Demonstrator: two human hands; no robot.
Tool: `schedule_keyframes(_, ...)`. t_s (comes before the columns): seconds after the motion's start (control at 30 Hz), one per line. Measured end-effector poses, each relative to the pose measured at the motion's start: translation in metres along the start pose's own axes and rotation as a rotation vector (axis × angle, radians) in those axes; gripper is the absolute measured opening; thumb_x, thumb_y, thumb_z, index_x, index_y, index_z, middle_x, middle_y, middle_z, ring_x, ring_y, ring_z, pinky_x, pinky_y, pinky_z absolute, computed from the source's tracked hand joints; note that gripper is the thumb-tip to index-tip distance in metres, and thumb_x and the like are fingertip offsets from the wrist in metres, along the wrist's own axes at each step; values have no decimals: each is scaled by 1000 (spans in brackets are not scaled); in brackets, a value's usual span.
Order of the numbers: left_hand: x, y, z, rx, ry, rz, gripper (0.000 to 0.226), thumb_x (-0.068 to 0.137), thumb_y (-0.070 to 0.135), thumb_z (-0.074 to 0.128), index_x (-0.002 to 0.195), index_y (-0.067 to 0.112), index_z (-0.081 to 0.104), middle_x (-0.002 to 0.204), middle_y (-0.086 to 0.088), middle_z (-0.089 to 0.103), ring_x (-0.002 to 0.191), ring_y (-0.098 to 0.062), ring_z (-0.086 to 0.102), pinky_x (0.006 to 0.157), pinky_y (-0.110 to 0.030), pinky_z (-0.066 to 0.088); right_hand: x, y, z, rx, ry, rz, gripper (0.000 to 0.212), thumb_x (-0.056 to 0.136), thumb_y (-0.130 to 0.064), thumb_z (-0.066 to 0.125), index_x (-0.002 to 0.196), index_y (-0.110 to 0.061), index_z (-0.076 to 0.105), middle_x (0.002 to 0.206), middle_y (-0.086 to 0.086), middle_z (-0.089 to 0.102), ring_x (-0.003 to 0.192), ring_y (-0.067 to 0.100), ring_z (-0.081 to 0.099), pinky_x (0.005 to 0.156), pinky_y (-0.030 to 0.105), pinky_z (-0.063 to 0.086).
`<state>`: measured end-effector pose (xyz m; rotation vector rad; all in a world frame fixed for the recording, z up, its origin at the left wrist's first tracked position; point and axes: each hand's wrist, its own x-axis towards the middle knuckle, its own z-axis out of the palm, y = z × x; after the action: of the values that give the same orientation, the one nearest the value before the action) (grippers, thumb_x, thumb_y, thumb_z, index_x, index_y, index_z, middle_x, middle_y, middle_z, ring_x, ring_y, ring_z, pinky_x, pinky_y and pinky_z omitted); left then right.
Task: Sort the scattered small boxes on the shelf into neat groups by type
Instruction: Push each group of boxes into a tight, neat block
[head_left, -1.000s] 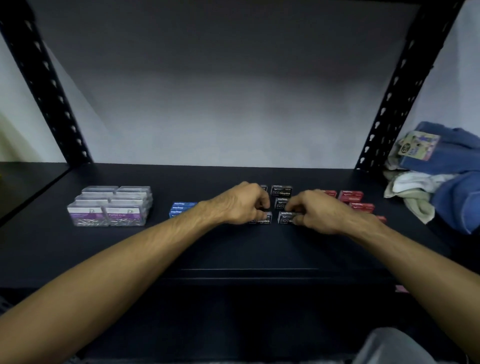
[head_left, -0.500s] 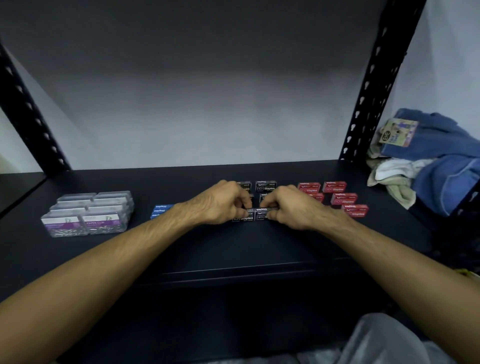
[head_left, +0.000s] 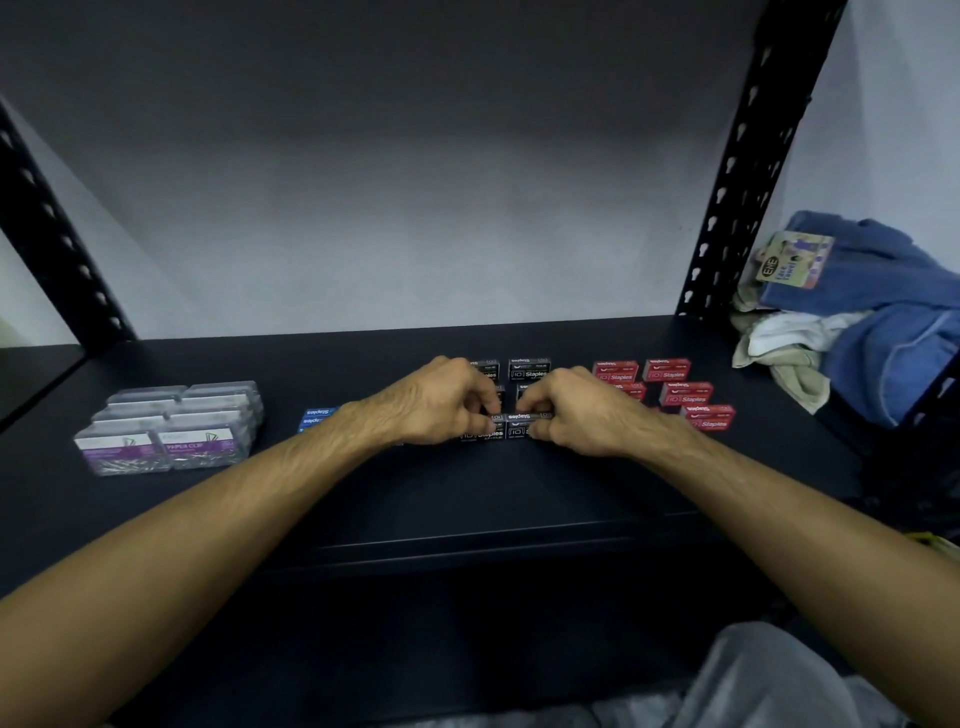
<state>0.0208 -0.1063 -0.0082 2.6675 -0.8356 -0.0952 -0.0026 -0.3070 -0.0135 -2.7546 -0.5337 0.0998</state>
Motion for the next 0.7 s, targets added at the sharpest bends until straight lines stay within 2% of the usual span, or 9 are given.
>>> schedule_keyframes(0.1,2,-3,-9,-39,84,-12,18,84,42,73,95,28,73,77,12,67,69,-1,61,64,-18,45,-3,-1,-9,-30,40,19,40,87,-33,70,124,-21,65,113,-1,67,92,12,61,77,25,49)
schedule_keyframes(0.17,5,-7,-15,-85,153,-36,17,86,41,71,92,26,74,79,10,69,72,-4,63,66,-20,47,-3,0,-16,-39,110,27,37,87,-35,68,121,-19,67,115,1,68,100,17,64,86,29,51)
schedule_keyframes(0.3,13,-17,-21,-112,155,-79,13,90,30,70,95,19,75,83,13,70,75,3,63,69,-15,45,4,6,-26,-49,211,45,29,93,-21,62,120,-16,68,122,5,67,109,20,62,87,24,42)
schedule_keyframes(0.4,20,-19,-19,-108,111,-71,14,92,26,68,101,17,74,83,14,68,57,12,59,57,-5,41,12,7,-27,-53,177,57,29,95,-15,58,123,-17,67,127,5,65,116,21,60,94,27,44)
schedule_keyframes(0.5,26,-18,-14,-129,75,-47,12,93,24,67,101,18,73,80,14,68,45,5,59,53,-13,48,20,7,-24,-56,120,69,30,96,-17,56,125,-18,66,130,3,64,119,21,60,99,30,44)
schedule_keyframes(0.63,32,-22,-7,-107,25,-34,13,92,27,68,101,21,74,74,16,68,44,-3,61,60,-17,51,24,6,-19,-49,52,75,29,99,-17,52,125,-16,66,132,1,63,121,19,59,94,23,41)
schedule_keyframes(0.7,33,-22,-5,-127,16,-38,13,92,26,69,102,21,75,75,16,68,47,-6,64,61,-18,52,26,8,-17,-41,29,76,30,100,-17,52,127,-16,66,136,1,61,124,18,57,97,24,40)
